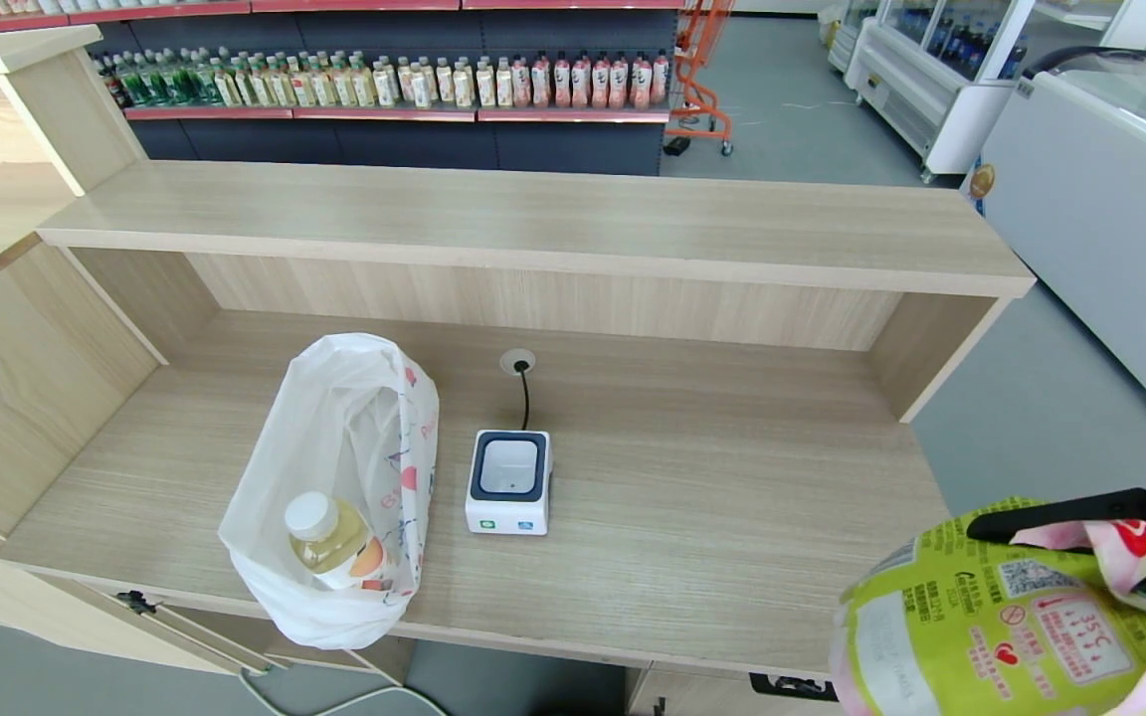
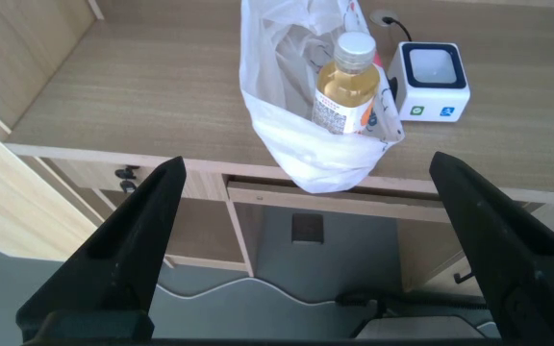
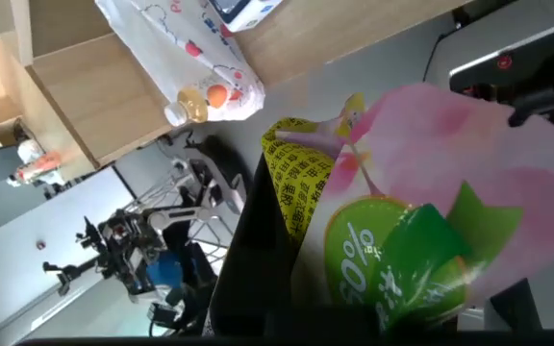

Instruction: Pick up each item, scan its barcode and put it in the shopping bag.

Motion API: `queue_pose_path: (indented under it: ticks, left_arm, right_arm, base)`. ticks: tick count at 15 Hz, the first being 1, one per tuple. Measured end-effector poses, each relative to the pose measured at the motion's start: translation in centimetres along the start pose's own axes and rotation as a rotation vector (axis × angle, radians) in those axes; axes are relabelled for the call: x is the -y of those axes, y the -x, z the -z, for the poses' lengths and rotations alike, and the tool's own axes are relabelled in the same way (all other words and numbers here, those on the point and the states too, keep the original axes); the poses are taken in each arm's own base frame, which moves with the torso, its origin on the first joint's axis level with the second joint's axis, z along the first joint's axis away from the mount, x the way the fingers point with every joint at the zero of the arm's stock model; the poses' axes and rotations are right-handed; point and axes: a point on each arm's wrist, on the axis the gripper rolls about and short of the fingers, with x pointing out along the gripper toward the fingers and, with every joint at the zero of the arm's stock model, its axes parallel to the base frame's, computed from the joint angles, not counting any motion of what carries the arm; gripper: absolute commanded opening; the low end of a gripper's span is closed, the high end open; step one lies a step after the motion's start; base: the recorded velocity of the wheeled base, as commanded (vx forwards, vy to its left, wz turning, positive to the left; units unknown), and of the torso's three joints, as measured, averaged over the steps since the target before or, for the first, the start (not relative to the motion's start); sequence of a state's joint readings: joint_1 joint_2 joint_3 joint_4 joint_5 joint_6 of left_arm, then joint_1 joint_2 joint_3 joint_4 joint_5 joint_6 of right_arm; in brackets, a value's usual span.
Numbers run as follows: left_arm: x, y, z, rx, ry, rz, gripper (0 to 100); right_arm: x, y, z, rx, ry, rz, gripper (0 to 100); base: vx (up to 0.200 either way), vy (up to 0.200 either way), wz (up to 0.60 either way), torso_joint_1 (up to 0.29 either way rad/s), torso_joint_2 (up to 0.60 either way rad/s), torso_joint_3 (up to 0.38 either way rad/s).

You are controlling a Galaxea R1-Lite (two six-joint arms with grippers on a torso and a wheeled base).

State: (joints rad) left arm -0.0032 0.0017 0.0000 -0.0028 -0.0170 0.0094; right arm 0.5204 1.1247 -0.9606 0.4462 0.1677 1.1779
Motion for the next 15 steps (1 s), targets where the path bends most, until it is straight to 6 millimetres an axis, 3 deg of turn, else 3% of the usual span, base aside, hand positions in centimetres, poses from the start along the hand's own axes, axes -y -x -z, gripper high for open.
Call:
queue_pose_path:
  ticks: [7,15]
  left_arm:
    - [0.0,0.0,0.0,0.0,0.0,0.0,100]
    - [0.0,0.0,0.0,0.0,0.007,0.0,100]
  right_arm:
    - [0.5,-1.7,-1.0,0.03,-0.033,0.035,0]
    - [-1.5,-4.1,-3.4,0.095,-0.052,-0.003,0]
  base:
    - [0.0,0.0,0.0,0.0,0.0,0.0]
    - [0.0,0.2,0.0,0.002,0.0,0.002]
